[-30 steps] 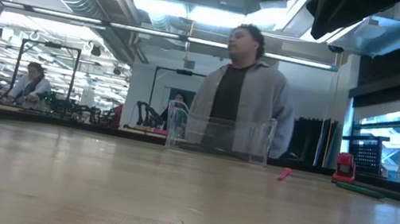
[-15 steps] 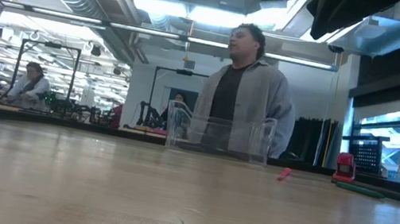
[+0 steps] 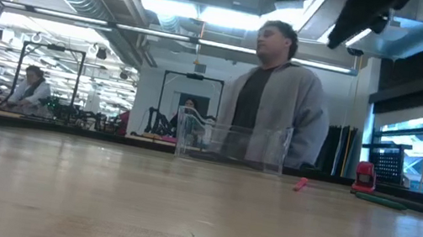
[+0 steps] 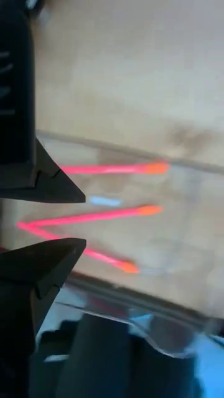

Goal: Sort crayons/erasers/pens/pencils in bins
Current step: Put the green crayon into the bottom right transparent bin

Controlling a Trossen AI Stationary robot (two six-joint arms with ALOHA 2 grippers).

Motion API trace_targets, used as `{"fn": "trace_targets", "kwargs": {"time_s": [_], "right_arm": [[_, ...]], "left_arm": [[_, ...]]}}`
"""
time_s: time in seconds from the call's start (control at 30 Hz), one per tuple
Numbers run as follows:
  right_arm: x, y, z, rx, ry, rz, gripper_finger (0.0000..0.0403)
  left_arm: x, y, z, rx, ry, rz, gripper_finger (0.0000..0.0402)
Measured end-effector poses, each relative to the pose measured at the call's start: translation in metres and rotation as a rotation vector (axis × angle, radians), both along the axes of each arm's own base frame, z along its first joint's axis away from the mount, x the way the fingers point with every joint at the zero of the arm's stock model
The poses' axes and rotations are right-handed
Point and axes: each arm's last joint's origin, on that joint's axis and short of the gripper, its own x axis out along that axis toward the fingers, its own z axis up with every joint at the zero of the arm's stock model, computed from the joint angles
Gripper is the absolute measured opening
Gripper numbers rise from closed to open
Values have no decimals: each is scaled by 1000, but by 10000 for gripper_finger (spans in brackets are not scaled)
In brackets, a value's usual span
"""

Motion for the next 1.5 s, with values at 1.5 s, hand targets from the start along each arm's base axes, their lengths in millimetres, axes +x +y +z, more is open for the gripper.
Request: {"fn": "trace_targets", "kwargs": {"time_s": [1.5], "right_arm": [[-21, -87, -139, 461, 405, -773, 120]], "left_arm": [[34, 35, 18, 214, -128, -28, 95]]}}
